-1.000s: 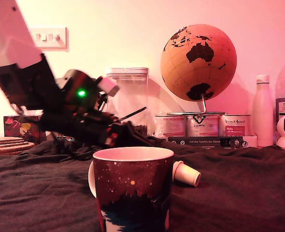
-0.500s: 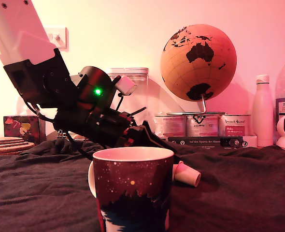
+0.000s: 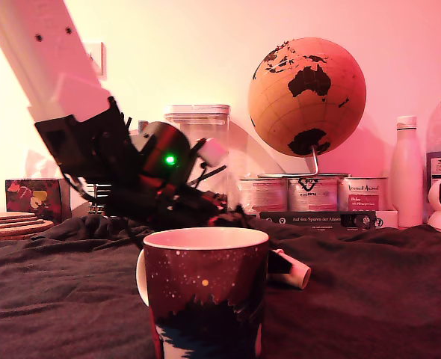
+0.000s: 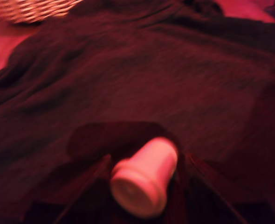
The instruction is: Pick up the coffee capsules on the table and drop them inside the coffee cup
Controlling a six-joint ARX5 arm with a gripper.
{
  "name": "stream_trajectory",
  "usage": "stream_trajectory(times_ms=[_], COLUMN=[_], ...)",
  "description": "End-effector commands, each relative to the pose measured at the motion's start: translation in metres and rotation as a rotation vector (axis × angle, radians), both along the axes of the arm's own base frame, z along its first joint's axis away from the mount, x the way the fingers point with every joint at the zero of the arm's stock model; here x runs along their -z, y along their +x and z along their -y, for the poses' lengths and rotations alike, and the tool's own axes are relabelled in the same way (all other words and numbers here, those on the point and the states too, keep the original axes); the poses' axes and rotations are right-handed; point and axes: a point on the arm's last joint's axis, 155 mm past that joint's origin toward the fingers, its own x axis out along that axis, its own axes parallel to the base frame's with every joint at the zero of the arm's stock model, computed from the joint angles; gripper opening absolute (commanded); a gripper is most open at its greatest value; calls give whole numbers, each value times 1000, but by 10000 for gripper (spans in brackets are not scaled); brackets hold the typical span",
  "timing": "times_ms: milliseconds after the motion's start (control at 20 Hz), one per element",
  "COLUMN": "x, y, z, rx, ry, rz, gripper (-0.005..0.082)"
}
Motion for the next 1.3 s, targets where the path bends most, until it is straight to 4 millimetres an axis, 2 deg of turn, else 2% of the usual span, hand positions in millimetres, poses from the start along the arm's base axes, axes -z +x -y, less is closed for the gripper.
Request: stream_trajectory(times_ms=[0,150,350,850,1100,1250], x=[5,13,12,24,19,19], y=[-3,-6,-1,5,8,7], z=[6,9,12,4,6,6], rx=[20,28,19,-21,-21,-19], ry=[1,20,35,134,125,124], rz=[-4,-28,-32,-77,-67,-68], gripper=[460,460,460,439,388,302])
